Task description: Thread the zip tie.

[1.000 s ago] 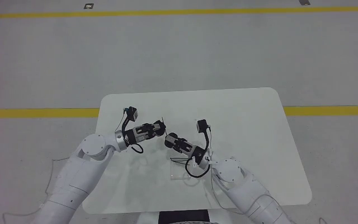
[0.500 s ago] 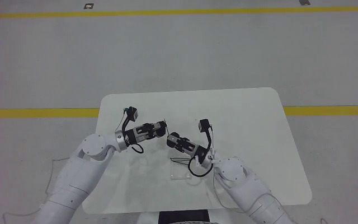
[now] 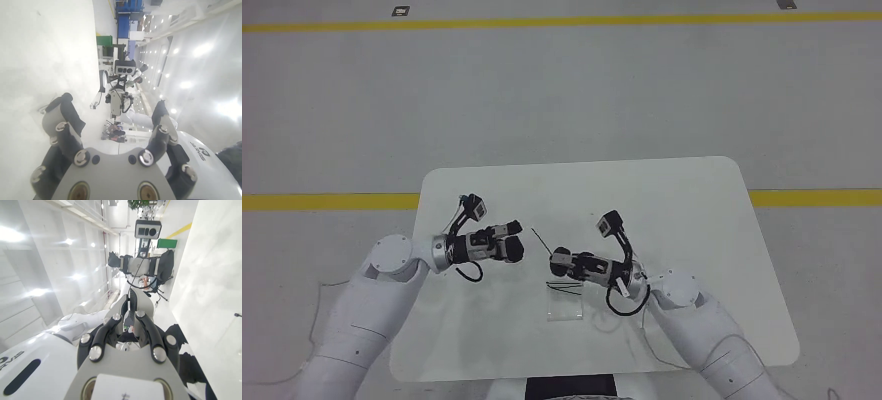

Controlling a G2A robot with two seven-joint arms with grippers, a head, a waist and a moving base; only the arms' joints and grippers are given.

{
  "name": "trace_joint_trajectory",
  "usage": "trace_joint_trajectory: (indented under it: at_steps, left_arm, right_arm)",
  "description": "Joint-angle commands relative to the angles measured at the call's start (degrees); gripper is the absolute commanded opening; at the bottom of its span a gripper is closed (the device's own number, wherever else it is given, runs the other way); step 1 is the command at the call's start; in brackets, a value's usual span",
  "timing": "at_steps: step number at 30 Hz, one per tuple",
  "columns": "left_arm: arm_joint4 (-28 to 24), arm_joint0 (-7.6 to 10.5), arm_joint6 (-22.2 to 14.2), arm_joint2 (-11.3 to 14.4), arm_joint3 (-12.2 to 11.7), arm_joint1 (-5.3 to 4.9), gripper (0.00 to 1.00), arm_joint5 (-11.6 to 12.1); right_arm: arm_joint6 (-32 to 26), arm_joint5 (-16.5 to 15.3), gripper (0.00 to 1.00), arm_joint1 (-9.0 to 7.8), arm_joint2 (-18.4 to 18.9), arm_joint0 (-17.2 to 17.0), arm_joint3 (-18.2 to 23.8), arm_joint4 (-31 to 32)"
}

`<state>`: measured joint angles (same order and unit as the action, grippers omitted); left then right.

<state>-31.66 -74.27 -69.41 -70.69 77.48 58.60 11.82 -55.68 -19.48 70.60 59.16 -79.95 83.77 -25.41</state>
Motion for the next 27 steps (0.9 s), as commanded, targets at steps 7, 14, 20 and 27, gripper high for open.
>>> trace_joint_trajectory:
  at_steps: [7,14,20,27]
  left_arm:
    - [1.8,3.79,-4.5,2.1,-3.9,0.09,1.0,-0.6]
    - [1.9,4.17,-3.1,3.0,-5.0,0.17,1.0,-1.5]
    - [-2.6,5.98,-10.2,5.2,-8.2,0.4,1.0,-0.4]
    - [-7.0,8.31,-10.2,12.6,-7.7,-0.68,1.0,1.7]
  right_arm:
    - [-6.5,0.0,0.0,0.1,-0.8,1.5,-2.6,-3.3]
    - [-8.4,0.5,0.0,-0.01,-1.1,2.3,-3.6,-3.3]
    - [-14.4,0.0,0.0,0.31,-2.2,4.4,-7.0,-9.0]
    - [-19.1,0.0,0.0,1.18,-5.0,7.6,-11.6,-12.4]
